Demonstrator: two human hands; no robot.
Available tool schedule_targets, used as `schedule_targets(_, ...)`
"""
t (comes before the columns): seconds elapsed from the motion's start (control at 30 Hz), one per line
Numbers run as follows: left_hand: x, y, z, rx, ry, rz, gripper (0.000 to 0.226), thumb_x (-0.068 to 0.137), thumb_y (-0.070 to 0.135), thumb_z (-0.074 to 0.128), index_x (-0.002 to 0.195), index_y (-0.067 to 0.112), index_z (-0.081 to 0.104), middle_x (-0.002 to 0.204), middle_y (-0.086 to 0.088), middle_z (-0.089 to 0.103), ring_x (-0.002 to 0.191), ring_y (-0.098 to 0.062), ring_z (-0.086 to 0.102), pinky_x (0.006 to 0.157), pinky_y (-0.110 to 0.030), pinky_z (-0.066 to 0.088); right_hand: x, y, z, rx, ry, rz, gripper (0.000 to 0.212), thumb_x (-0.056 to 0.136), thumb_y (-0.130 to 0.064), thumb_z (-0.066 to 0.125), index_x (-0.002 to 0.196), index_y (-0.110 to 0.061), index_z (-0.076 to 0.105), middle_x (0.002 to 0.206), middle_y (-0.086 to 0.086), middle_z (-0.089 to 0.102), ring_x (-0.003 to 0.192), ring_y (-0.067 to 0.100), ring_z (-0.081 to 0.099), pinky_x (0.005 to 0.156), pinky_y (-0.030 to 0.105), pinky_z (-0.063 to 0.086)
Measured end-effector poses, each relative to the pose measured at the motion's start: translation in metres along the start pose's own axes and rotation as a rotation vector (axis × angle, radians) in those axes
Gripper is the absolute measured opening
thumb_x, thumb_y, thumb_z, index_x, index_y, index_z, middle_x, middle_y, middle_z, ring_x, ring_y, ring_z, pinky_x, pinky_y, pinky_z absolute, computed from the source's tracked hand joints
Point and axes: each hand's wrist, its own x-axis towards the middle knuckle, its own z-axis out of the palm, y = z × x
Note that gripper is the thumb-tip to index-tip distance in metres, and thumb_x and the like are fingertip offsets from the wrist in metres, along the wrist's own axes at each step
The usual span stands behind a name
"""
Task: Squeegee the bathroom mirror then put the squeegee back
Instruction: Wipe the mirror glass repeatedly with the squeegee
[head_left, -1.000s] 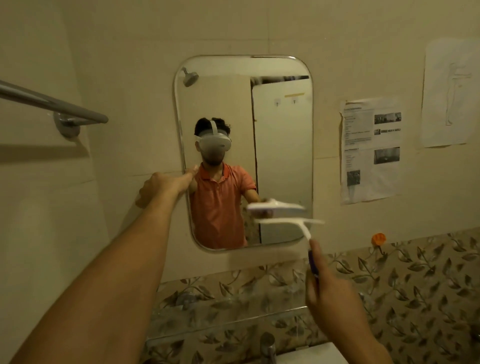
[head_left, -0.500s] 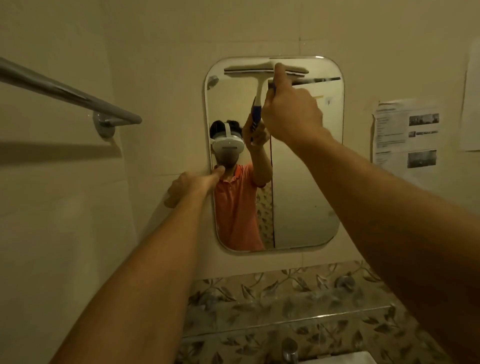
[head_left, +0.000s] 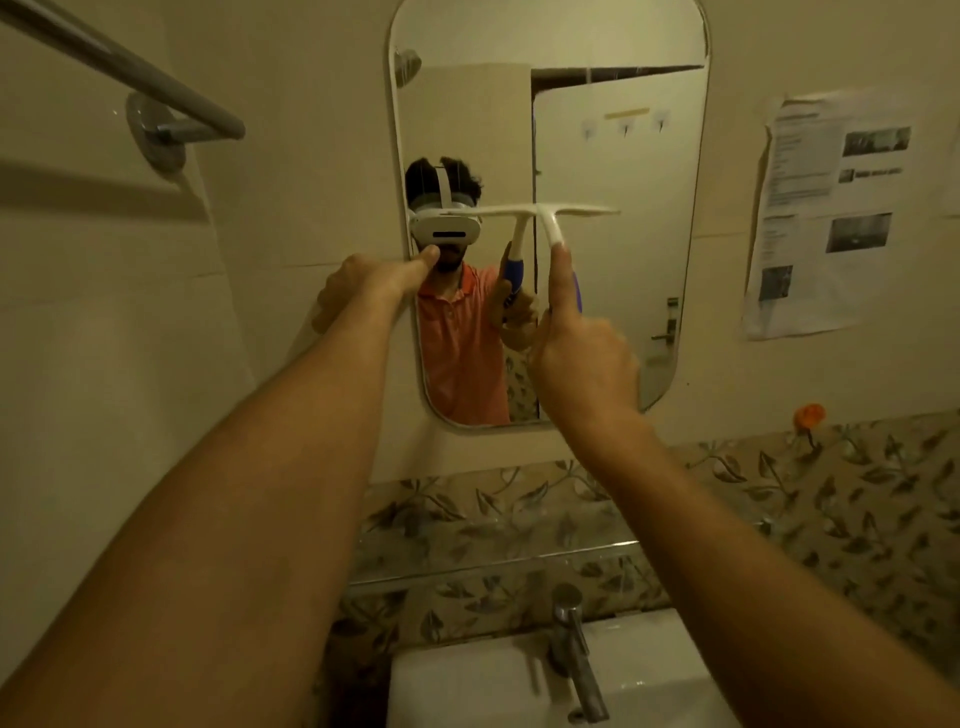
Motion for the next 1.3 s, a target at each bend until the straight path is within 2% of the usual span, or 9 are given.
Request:
schedule_targets(0.13,-0.005,0.001,-0.001,-0.002,0.005,0.008,0.103,0.057,0.091,0.063,0.127,0.017,0.061,0.129,-0.013,0.061,0.118,-0.038,0.056,0.099,-0.049,0.047,-0.047,0.023,0.025,-0.005,-0.052,0.016,0.094,0.103,-0.019,0.045,0.149,-0.041,-0.033,0.063,0.003,0.051,0.046,0.017,0.049,0.043,0.030,0.044)
schedule_targets(0.27,-0.002,0.000,0.001,0.004,0.017,0.010,0.106,0.050,0.095,0.059,0.126,0.020,0.065,0.130,-0.011,0.062,0.118,-0.038,0.057,0.098,-0.051,0.048,-0.086,0.041,0.049,-0.038,-0.107,0.066,0.096,0.100,-0.015,0.045,0.150,-0.038,-0.035,0.060,0.005,0.053,0.046,0.020,0.050,0.047,0.036,0.052)
schedule_targets(0.37,0.000,-0.001,0.002,-0.001,0.020,0.018,0.108,0.052,0.094,0.060,0.130,0.020,0.063,0.133,-0.011,0.060,0.121,-0.039,0.056,0.099,-0.052,0.048,-0.113,0.052,0.061,-0.036,-0.161,0.088,0.096,0.099,-0.015,0.046,0.152,-0.035,-0.032,0.058,0.001,0.049,0.046,0.017,0.047,0.046,0.034,0.048)
schedule_targets(0.5,0.000,-0.002,0.004,-0.017,0.024,0.024,0.105,0.053,0.094,0.060,0.129,0.021,0.064,0.132,-0.011,0.061,0.119,-0.038,0.056,0.099,-0.051,0.048,-0.142,0.061,0.072,-0.014,-0.216,0.119,0.092,0.103,-0.018,0.041,0.149,-0.036,-0.036,0.058,-0.006,0.044,0.046,0.011,0.042,0.042,0.025,0.031)
schedule_targets(0.63,-0.003,-0.001,0.004,-0.005,0.020,0.026,0.104,0.060,0.091,0.061,0.132,0.017,0.059,0.134,-0.013,0.059,0.122,-0.038,0.055,0.101,-0.050,0.046,-0.156,0.068,0.082,0.009,-0.276,0.176,0.094,0.102,-0.018,0.041,0.147,-0.039,-0.038,0.061,-0.002,0.053,0.050,0.016,0.052,0.047,0.033,0.046)
schedule_targets(0.83,-0.001,-0.002,0.002,-0.010,-0.009,0.027,0.105,0.057,0.092,0.062,0.129,0.016,0.061,0.131,-0.013,0.061,0.119,-0.038,0.057,0.099,-0.051,0.047,-0.165,0.071,0.068,0.041,-0.351,0.259,0.081,0.105,-0.024,0.037,0.154,-0.038,-0.027,0.062,-0.005,0.051,0.050,0.011,0.047,0.049,0.031,0.047)
schedule_targets(1.0,0.001,-0.008,-0.003,-0.018,-0.022,0.051,0.111,0.046,0.099,0.053,0.124,0.022,0.066,0.126,-0.011,0.065,0.114,-0.035,0.061,0.097,-0.046,0.050,-0.132,0.034,0.033,0.251,-0.117,0.115,0.081,0.105,-0.028,0.044,0.155,-0.046,-0.017,0.055,-0.007,0.047,0.044,0.010,0.046,0.043,0.033,0.043)
schedule_targets(1.2,0.008,-0.016,-0.009,-0.020,-0.105,0.102,0.092,0.064,0.090,0.044,0.124,0.025,0.068,0.124,-0.007,0.066,0.109,-0.034,0.062,0.096,-0.043,0.051,-0.008,-0.031,-0.028,0.306,0.124,-0.048,0.067,0.107,-0.037,0.036,0.160,-0.037,-0.005,0.060,-0.002,0.050,0.048,0.013,0.050,0.044,0.029,0.042)
schedule_targets(1.3,0.011,-0.016,-0.010,-0.004,-0.116,0.118,0.083,0.068,0.083,0.044,0.124,0.027,0.068,0.120,-0.007,0.067,0.105,-0.033,0.063,0.094,-0.043,0.052,0.045,-0.056,-0.054,0.304,0.183,-0.081,0.065,0.108,-0.038,0.035,0.161,-0.035,-0.003,0.064,0.000,0.053,0.053,0.019,0.055,0.053,0.043,0.055)
